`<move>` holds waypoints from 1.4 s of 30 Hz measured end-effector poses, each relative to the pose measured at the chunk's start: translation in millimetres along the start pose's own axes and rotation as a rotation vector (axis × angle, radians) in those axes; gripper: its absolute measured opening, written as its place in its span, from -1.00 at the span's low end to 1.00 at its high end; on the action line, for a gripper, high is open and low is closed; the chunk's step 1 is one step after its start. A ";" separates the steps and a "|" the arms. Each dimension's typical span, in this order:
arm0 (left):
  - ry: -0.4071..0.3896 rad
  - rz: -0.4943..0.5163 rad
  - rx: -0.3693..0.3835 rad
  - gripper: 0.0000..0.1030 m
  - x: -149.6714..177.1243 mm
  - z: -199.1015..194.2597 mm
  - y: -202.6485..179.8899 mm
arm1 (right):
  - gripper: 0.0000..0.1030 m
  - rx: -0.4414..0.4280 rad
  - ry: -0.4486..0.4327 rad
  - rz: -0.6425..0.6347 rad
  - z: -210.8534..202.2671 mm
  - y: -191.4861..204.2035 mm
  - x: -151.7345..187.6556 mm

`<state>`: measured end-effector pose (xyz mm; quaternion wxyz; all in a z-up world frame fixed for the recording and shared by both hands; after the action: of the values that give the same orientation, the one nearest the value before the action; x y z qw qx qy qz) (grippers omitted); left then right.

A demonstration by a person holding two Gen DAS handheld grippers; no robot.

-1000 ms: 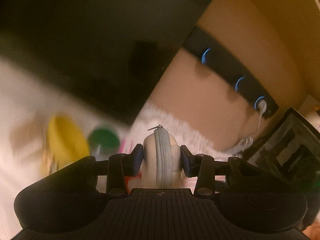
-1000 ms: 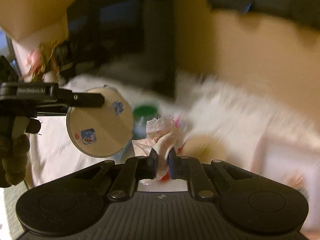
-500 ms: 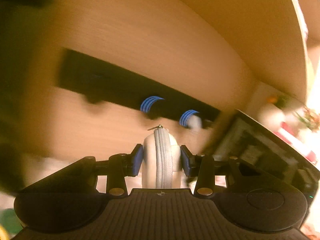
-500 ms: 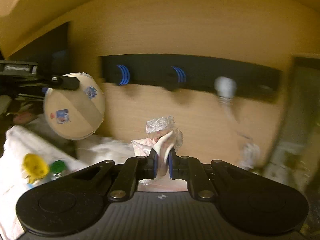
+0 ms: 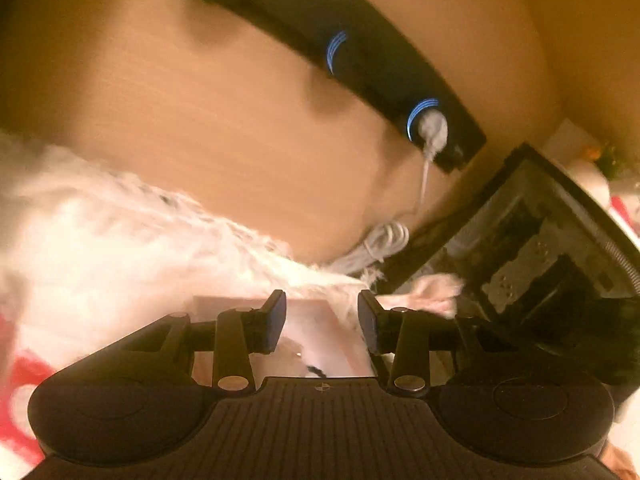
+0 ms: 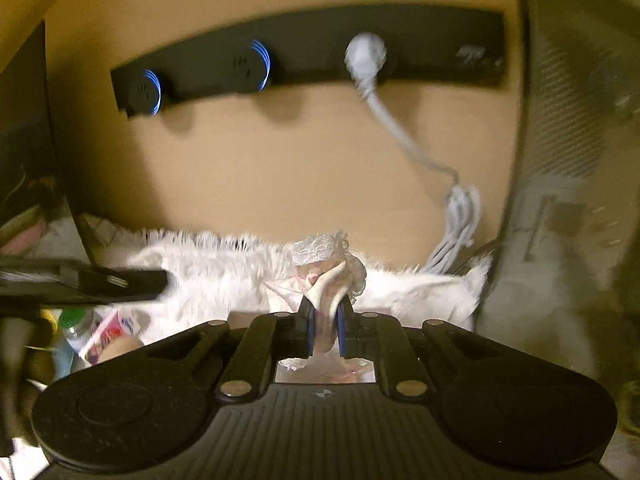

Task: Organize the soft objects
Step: 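Carry the pouch and scrunchie into the pink box and open both grippers, then grasp the yellow funnel by its rim with the left gripper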

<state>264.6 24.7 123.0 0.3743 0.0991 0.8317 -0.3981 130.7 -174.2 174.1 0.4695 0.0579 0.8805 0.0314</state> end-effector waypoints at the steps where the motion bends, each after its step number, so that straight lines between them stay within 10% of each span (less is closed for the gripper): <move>1: -0.015 0.009 -0.011 -0.16 1.2 -12.5 2.3 | -0.72 -0.036 0.018 0.013 6.8 2.1 2.5; 5: -0.061 0.082 -0.118 -0.16 14.0 -57.9 21.6 | 0.00 -0.083 0.060 0.078 30.7 4.8 10.4; 9: -0.114 0.073 -0.312 -0.16 35.4 -115.3 66.9 | 0.02 -0.062 0.095 0.092 47.8 2.0 18.5; 15: -0.209 -0.230 -0.536 -0.16 84.4 -190.7 149.3 | 0.02 0.011 0.098 0.043 58.8 6.6 26.2; 21: -0.248 -0.185 -0.787 -0.16 103.2 -234.4 173.4 | 0.07 -0.020 0.085 -0.084 48.7 46.1 36.6; 31: -0.242 -0.168 -0.735 -0.16 98.3 -240.4 171.3 | 0.25 -0.187 0.025 -0.299 12.1 134.9 77.0; 42: -0.298 -0.136 -0.731 -0.16 11.9 -246.8 190.0 | 0.26 -0.273 0.157 -0.410 20.5 193.1 131.4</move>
<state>210.0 330.8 102.4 0.4742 -0.1549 0.8597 -0.1098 89.2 34.5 75.7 0.3999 -0.1882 0.8951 0.0588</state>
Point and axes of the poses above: each gripper's, at about its wrist camera, not at the fingertips, and z roughly the way its jaws point, y to its left, x to its underside, the point moved 4 cm from there along z, roughly the way its jaws point, and after that the axes turned 3 degrees about -y, right-handed, at the moved point
